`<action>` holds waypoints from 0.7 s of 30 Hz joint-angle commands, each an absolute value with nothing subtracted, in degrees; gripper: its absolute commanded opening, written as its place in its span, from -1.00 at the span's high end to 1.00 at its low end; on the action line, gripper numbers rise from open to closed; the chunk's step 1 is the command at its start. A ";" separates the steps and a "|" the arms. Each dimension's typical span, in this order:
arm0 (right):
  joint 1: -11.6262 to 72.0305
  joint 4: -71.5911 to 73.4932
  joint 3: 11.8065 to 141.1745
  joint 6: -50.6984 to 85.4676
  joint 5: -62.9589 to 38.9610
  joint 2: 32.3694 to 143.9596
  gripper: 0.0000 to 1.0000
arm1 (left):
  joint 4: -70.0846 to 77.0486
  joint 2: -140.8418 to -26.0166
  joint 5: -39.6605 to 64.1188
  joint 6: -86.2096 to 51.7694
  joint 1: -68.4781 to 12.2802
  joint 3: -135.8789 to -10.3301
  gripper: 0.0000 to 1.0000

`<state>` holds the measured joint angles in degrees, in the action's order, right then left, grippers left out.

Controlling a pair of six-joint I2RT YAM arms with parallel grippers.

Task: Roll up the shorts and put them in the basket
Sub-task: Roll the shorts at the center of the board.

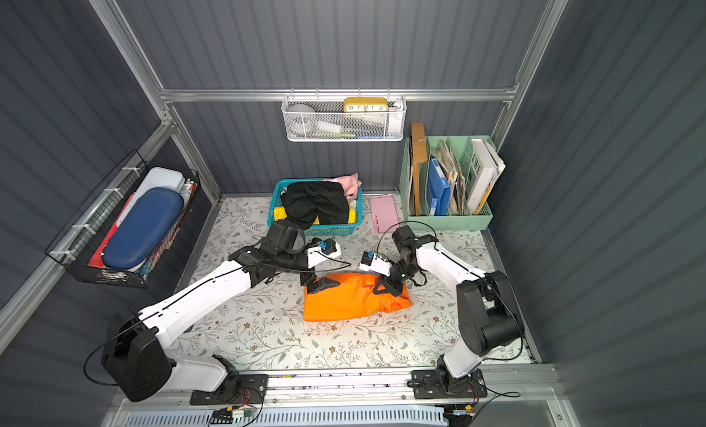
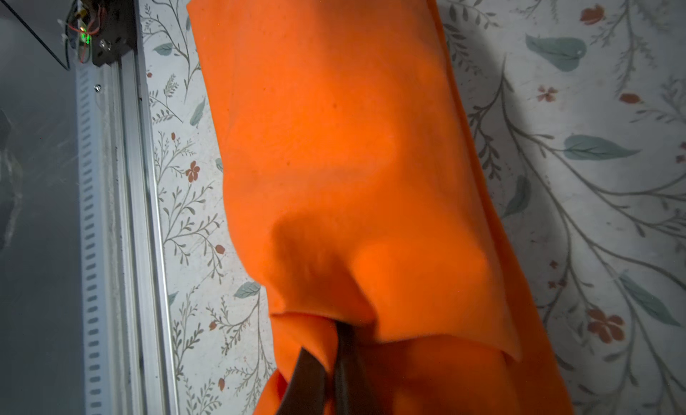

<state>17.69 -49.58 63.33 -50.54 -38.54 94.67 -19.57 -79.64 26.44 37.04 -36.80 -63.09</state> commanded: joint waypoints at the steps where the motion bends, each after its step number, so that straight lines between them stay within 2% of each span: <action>1: 16.59 -58.33 67.56 -44.61 -44.29 98.46 1.00 | -14.74 -77.56 18.70 38.53 -38.54 -60.26 -0.99; 5: 14.62 -63.12 71.82 -42.61 -47.32 103.94 1.00 | -8.69 -74.42 14.82 42.04 -42.09 -53.41 -0.99; 9: 12.45 -69.40 76.05 -42.53 -50.68 110.13 1.00 | -6.67 -75.91 7.14 46.34 -47.89 -50.38 -0.99; 14: 11.78 -74.19 80.35 -42.88 -51.96 115.71 1.00 | -1.64 -78.56 7.13 49.30 -50.60 -48.95 -0.99; 21: 10.82 -79.54 83.99 -45.19 -53.21 121.07 1.00 | -2.05 -89.47 10.49 54.07 -50.98 -53.42 -0.99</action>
